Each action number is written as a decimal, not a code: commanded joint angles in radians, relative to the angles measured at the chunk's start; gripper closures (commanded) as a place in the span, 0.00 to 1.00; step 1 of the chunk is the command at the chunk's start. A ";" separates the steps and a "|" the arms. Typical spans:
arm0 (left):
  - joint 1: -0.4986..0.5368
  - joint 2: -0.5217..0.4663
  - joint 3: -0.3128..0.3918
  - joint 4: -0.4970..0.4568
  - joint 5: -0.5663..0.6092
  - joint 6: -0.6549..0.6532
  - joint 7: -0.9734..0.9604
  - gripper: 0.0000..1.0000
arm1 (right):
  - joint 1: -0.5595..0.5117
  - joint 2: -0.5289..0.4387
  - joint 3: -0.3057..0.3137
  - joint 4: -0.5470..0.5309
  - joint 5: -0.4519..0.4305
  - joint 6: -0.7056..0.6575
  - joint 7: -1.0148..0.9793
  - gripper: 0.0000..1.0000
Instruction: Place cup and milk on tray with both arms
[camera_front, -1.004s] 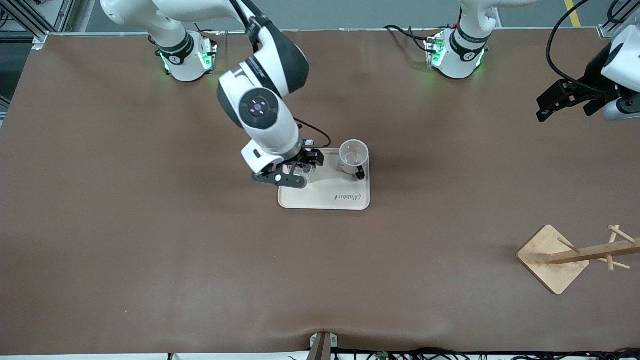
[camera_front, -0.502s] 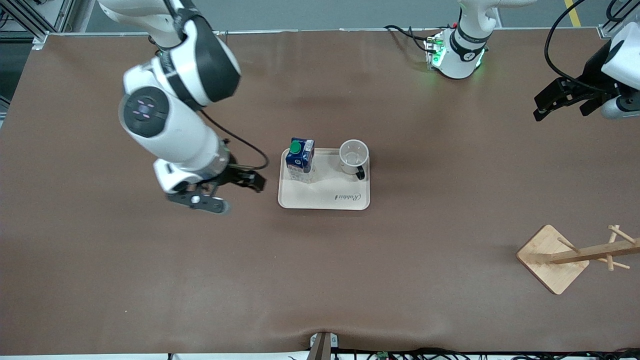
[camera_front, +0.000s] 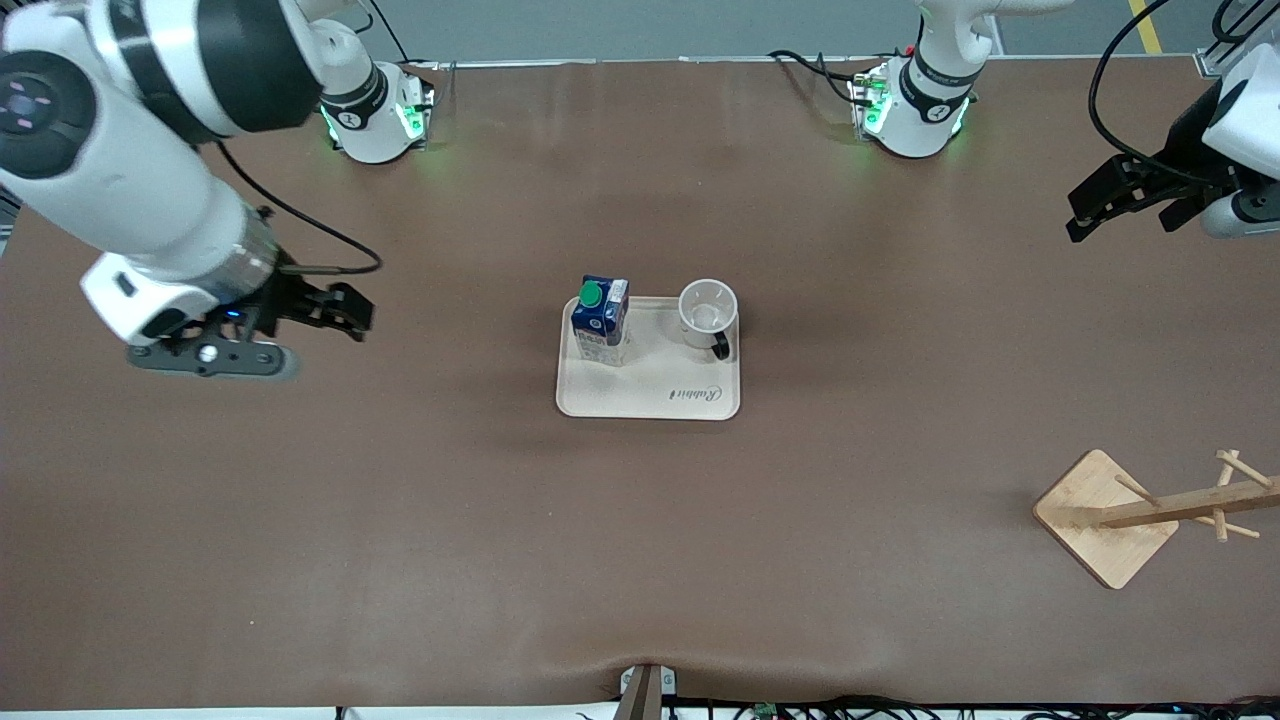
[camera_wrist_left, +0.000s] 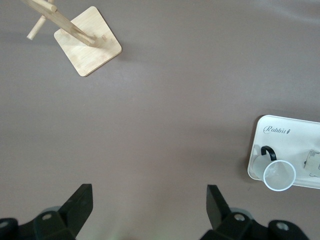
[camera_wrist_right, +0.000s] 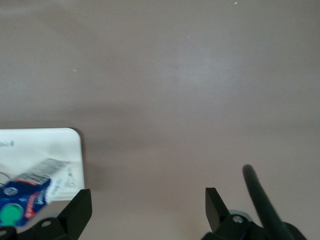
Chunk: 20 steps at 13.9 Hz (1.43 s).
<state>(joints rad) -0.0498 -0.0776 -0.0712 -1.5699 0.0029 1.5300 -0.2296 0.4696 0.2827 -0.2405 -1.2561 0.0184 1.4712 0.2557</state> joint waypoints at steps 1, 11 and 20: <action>-0.002 -0.014 0.007 -0.002 -0.017 -0.004 0.009 0.00 | -0.061 -0.109 0.006 -0.118 -0.015 0.000 -0.107 0.00; -0.005 -0.019 0.007 0.001 -0.004 -0.002 -0.004 0.00 | -0.292 -0.237 0.000 -0.356 -0.015 0.081 -0.154 0.00; -0.010 0.005 0.007 0.025 -0.001 -0.004 0.004 0.00 | -0.295 -0.221 0.004 -0.207 -0.028 0.078 -0.159 0.00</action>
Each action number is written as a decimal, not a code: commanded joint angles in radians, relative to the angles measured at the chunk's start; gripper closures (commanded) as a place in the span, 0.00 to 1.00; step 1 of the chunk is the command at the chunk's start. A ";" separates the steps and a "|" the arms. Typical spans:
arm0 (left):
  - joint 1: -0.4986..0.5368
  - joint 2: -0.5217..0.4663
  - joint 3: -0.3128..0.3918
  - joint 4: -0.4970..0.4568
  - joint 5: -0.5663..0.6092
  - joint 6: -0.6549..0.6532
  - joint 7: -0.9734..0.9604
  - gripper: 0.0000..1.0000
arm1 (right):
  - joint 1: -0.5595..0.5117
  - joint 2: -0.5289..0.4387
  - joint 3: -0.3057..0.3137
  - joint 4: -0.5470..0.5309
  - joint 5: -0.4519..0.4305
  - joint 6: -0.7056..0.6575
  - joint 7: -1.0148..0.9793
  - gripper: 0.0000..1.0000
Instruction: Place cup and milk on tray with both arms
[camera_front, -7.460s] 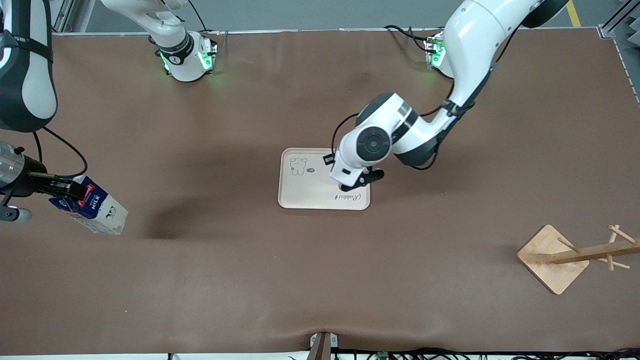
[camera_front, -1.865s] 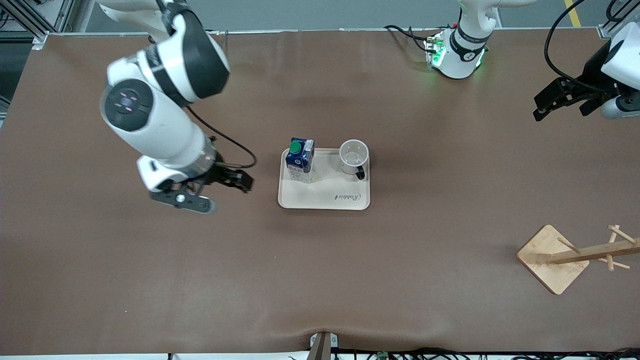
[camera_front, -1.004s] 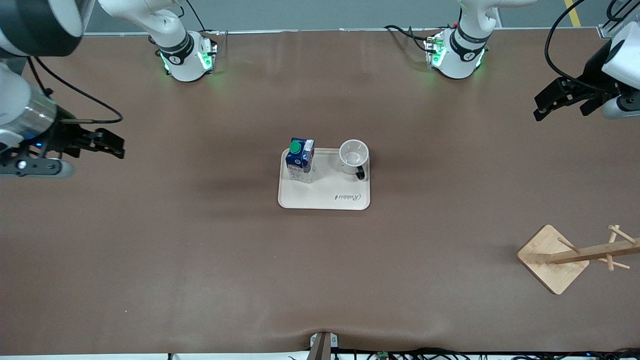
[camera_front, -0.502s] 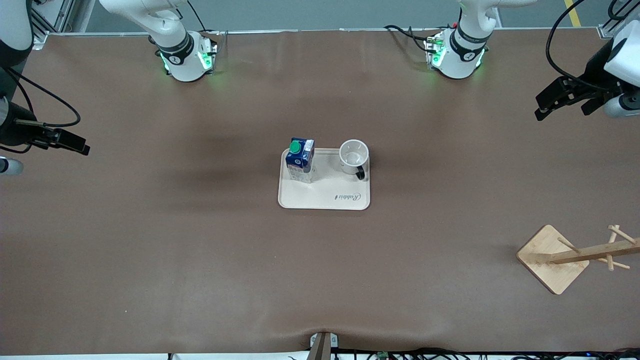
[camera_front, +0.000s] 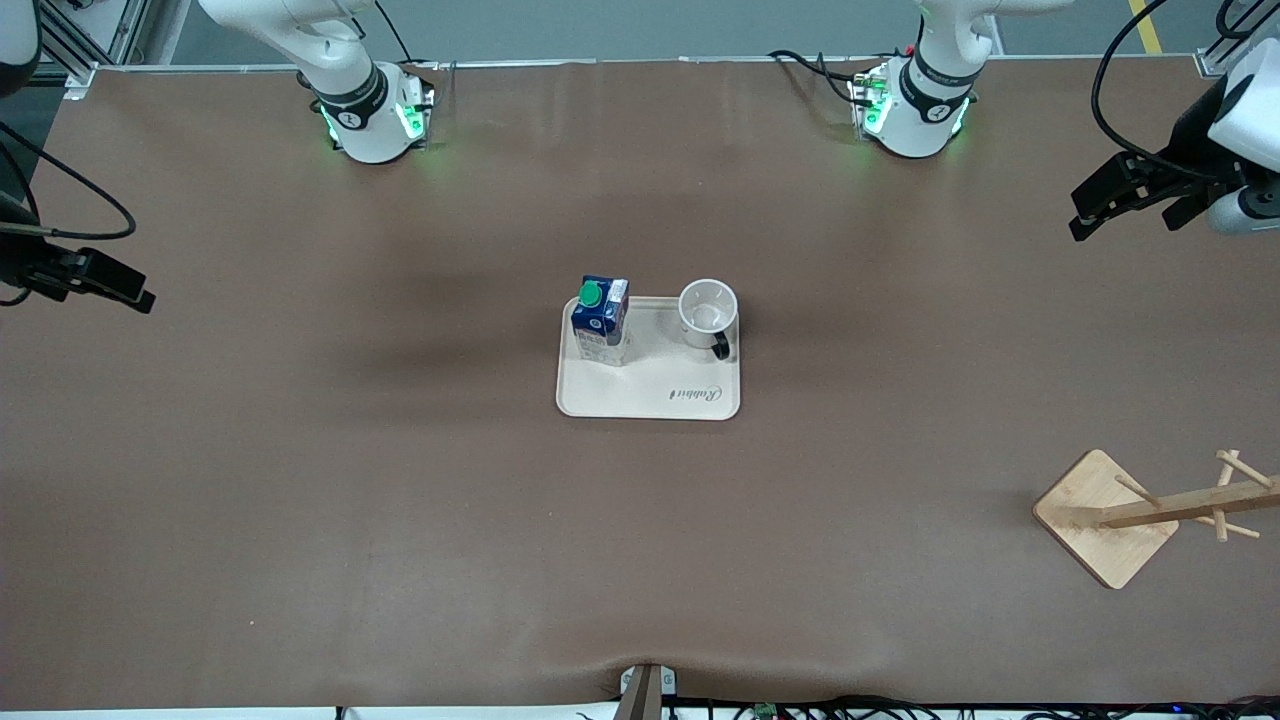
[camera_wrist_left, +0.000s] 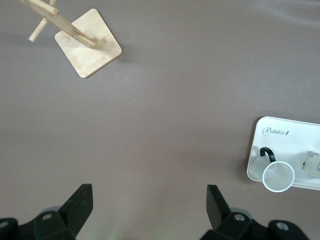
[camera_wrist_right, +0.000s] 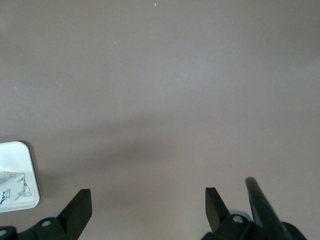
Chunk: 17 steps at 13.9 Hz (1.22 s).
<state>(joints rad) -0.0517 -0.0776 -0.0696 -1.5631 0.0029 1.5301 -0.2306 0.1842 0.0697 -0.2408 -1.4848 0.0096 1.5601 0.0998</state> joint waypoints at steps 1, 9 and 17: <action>-0.007 0.006 0.005 0.018 -0.001 -0.004 0.007 0.00 | -0.015 -0.004 0.003 0.015 -0.016 -0.032 -0.003 0.00; 0.000 0.002 0.007 0.024 -0.001 -0.005 0.008 0.00 | -0.028 0.012 -0.003 0.028 -0.010 -0.064 0.006 0.00; -0.002 0.001 0.007 0.024 -0.001 -0.008 0.008 0.00 | -0.085 0.024 -0.003 0.028 0.053 -0.051 0.003 0.00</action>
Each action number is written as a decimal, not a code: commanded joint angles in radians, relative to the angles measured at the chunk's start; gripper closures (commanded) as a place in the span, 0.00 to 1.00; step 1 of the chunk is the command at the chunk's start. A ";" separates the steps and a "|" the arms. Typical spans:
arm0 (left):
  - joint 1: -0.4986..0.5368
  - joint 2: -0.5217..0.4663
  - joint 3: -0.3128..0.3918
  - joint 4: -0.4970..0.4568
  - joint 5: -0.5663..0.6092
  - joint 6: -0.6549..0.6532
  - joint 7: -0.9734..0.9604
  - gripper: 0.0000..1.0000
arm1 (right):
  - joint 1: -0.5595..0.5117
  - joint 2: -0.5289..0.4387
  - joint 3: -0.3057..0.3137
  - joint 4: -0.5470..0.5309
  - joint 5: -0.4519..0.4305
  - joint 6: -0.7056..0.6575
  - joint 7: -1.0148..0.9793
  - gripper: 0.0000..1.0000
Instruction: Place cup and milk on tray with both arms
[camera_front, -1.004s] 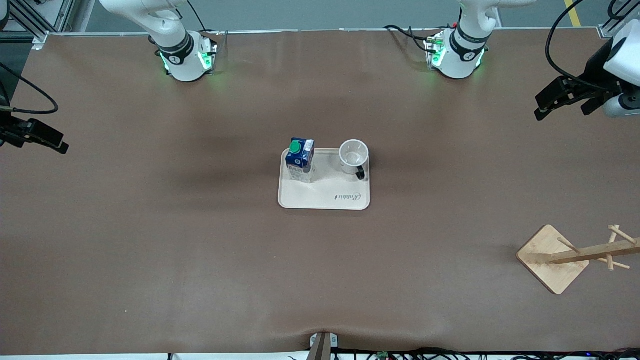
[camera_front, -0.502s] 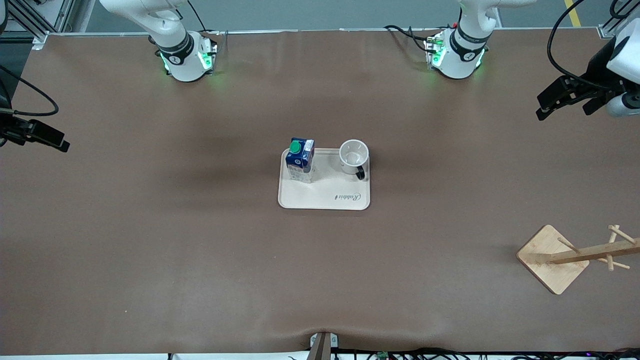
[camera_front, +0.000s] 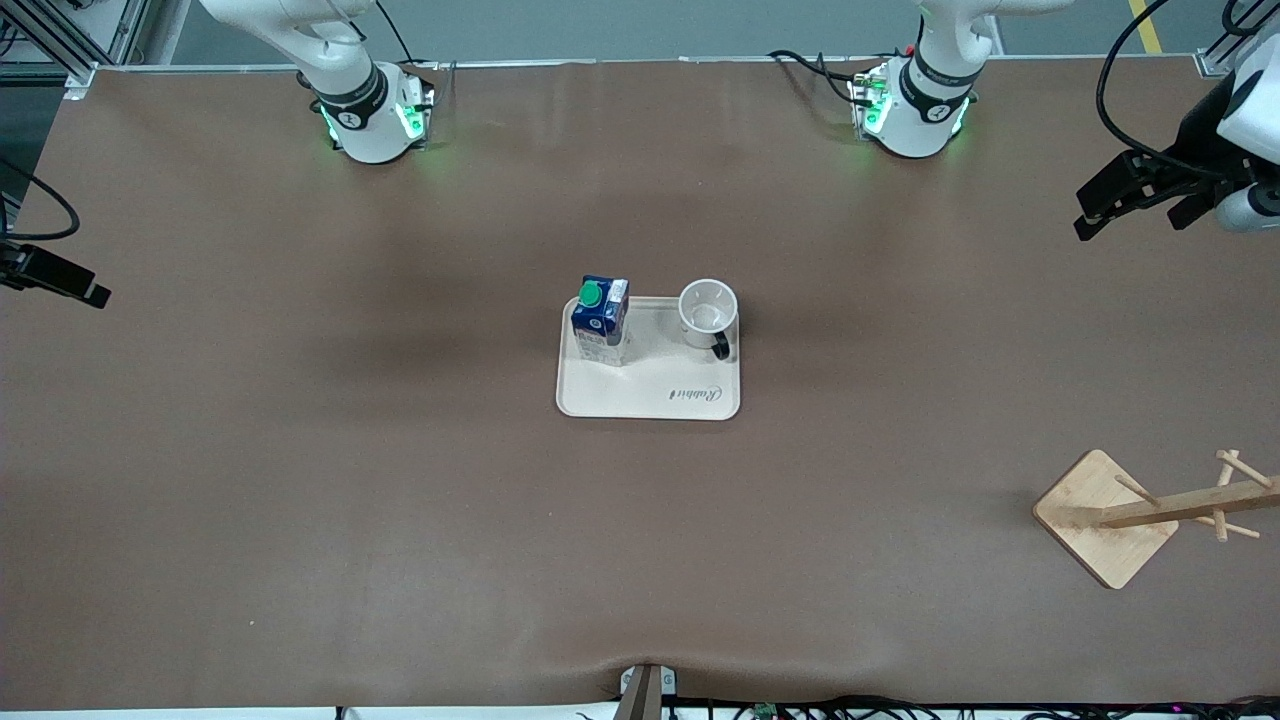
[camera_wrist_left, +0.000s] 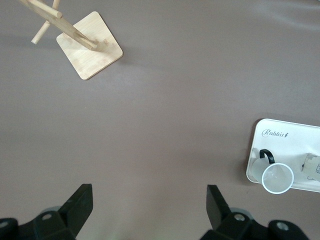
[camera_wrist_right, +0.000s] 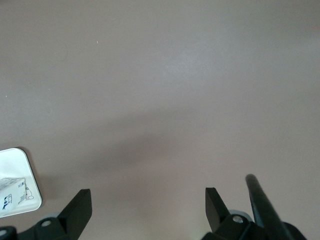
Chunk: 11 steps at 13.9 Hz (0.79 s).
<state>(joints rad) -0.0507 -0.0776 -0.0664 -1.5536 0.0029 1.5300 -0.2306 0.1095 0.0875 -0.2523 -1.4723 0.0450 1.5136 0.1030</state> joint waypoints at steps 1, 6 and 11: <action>-0.001 0.001 0.003 0.015 -0.001 -0.008 0.008 0.00 | 0.004 0.014 0.008 0.015 0.010 0.000 0.006 0.00; -0.001 0.002 0.003 0.015 -0.001 -0.008 0.007 0.00 | -0.057 0.024 0.059 0.058 0.021 0.010 0.007 0.00; -0.001 0.004 0.003 0.015 -0.001 -0.008 0.005 0.00 | -0.238 0.024 0.286 0.060 -0.008 0.011 0.055 0.00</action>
